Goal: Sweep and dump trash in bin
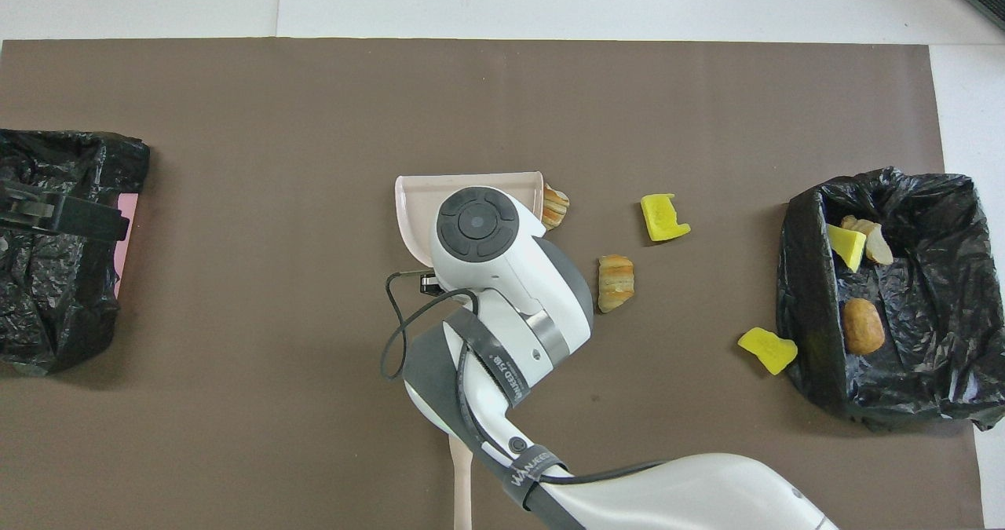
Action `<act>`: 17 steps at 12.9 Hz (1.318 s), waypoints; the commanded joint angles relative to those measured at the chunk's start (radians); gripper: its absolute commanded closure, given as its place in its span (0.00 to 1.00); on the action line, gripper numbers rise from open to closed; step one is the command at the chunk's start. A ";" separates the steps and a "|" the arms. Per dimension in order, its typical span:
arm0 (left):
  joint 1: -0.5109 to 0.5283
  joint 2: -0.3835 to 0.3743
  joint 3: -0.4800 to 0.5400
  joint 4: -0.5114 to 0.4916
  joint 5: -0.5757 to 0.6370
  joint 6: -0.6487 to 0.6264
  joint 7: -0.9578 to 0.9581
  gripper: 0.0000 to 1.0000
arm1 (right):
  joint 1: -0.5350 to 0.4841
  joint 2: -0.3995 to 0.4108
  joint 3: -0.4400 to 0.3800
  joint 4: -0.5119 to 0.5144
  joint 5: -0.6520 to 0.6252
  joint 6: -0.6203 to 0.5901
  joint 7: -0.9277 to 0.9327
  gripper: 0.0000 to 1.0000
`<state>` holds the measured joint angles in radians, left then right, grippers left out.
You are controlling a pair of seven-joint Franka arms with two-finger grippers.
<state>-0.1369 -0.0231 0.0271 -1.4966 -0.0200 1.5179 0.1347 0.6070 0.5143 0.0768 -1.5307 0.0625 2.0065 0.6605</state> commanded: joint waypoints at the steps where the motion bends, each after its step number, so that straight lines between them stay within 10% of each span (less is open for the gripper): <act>1: 0.014 -0.004 -0.012 0.009 0.008 -0.015 -0.003 0.00 | -0.015 0.072 -0.005 0.115 0.013 -0.041 0.018 1.00; 2: 0.014 -0.004 -0.012 0.007 0.006 -0.019 -0.003 0.00 | -0.019 0.076 -0.005 0.124 0.017 -0.041 0.018 1.00; 3: 0.014 -0.006 -0.012 0.006 0.006 -0.018 -0.004 0.00 | -0.019 0.076 -0.005 0.124 0.028 -0.038 0.019 0.79; 4: 0.013 -0.006 -0.013 0.006 0.006 -0.015 -0.004 0.00 | -0.021 0.073 -0.005 0.118 0.028 -0.020 0.005 0.01; 10: 0.000 -0.005 -0.016 -0.005 0.006 0.027 -0.004 0.00 | -0.019 -0.054 -0.003 0.045 0.073 -0.119 -0.047 0.00; 17: -0.001 0.026 -0.091 -0.077 0.006 0.158 -0.087 0.00 | 0.103 -0.261 -0.003 -0.294 0.120 -0.068 0.030 0.00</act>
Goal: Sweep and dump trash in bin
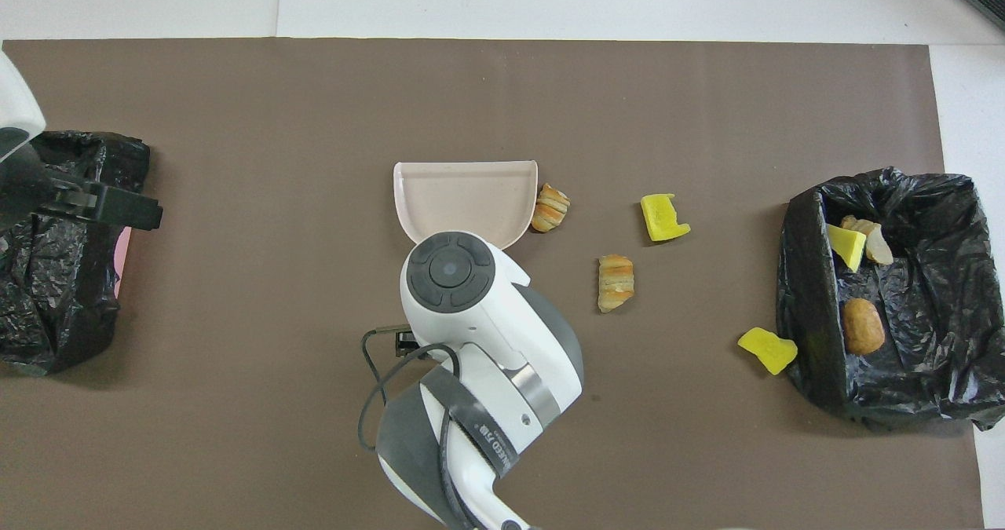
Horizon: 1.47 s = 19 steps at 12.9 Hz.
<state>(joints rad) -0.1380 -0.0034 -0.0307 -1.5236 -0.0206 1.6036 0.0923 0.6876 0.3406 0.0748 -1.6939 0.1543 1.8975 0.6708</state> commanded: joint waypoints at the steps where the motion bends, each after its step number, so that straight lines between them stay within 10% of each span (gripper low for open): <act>1: 0.000 0.011 -0.061 -0.079 0.005 0.109 -0.064 0.00 | 0.041 -0.118 -0.001 -0.182 0.028 0.046 0.021 0.00; 5: -0.002 0.045 -0.170 -0.197 0.007 0.271 -0.169 0.00 | 0.138 -0.265 -0.001 -0.462 0.047 0.241 0.093 0.00; 9: -0.005 0.132 -0.296 -0.219 0.019 0.361 -0.342 0.00 | 0.203 -0.296 0.000 -0.529 0.103 0.241 0.128 0.01; 19: -0.054 0.249 -0.451 -0.407 0.131 0.617 -0.652 0.00 | 0.191 -0.290 -0.001 -0.532 0.105 0.244 0.173 1.00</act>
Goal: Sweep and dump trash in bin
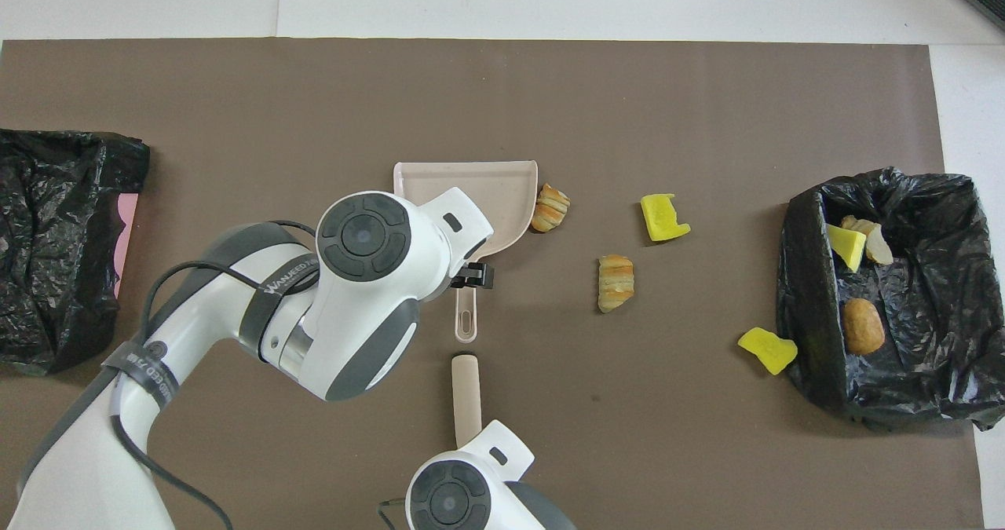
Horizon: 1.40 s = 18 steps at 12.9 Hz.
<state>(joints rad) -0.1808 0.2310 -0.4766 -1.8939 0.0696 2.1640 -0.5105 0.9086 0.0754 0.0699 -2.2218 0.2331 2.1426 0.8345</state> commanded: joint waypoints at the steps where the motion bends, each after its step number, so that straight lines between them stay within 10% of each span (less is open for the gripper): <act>1: -0.011 0.014 -0.007 -0.057 0.041 0.080 -0.051 0.00 | -0.040 -0.046 0.002 -0.004 0.028 -0.021 0.012 1.00; 7: -0.011 0.037 -0.013 -0.077 0.041 0.122 -0.066 0.02 | -0.239 -0.210 -0.004 0.002 0.008 -0.301 -0.054 1.00; 14: -0.009 0.047 -0.020 -0.068 0.039 0.102 -0.065 0.76 | -0.407 -0.236 -0.007 0.039 -0.171 -0.521 -0.055 1.00; 18: 0.004 0.031 -0.019 -0.057 0.041 0.099 -0.049 1.00 | -0.546 -0.272 -0.004 -0.030 -0.215 -0.550 -0.057 1.00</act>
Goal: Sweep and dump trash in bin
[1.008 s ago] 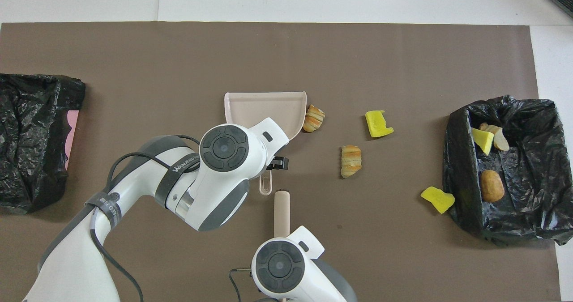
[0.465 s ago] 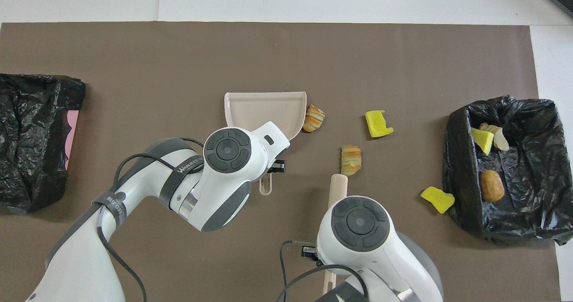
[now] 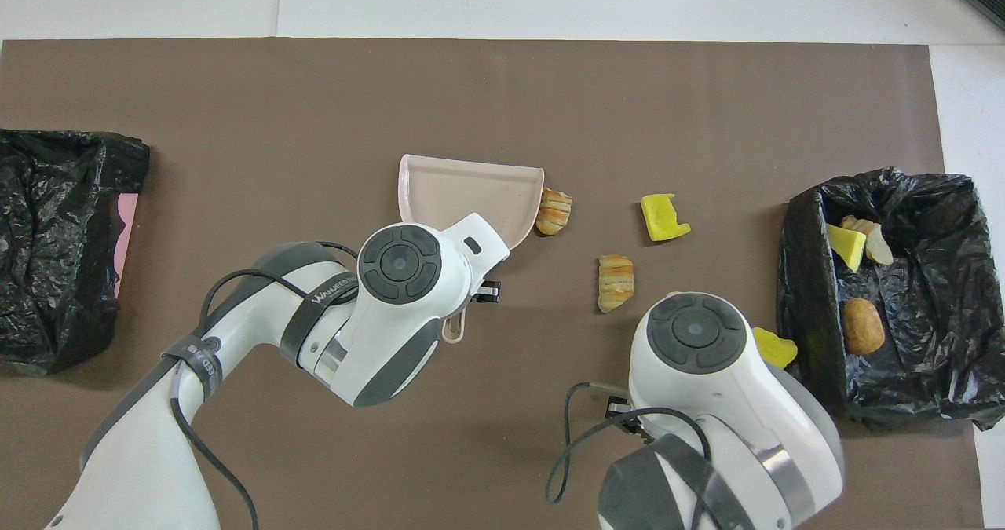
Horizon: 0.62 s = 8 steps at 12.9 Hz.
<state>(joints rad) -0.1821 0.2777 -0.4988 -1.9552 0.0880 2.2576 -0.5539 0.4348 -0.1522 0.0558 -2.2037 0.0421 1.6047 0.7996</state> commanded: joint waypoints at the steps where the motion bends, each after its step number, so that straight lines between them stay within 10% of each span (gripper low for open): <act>1: 0.016 -0.020 0.005 0.016 0.022 -0.013 -0.003 1.00 | -0.114 -0.050 0.009 -0.073 -0.025 -0.020 -0.028 1.00; 8: 0.111 -0.078 0.016 0.075 0.021 -0.233 0.545 1.00 | -0.343 -0.179 0.010 -0.281 -0.154 0.029 -0.166 1.00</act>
<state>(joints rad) -0.0874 0.2283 -0.4839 -1.8712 0.0946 2.0562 -0.1499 0.1160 -0.2210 0.0532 -2.3672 -0.0923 1.5920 0.6620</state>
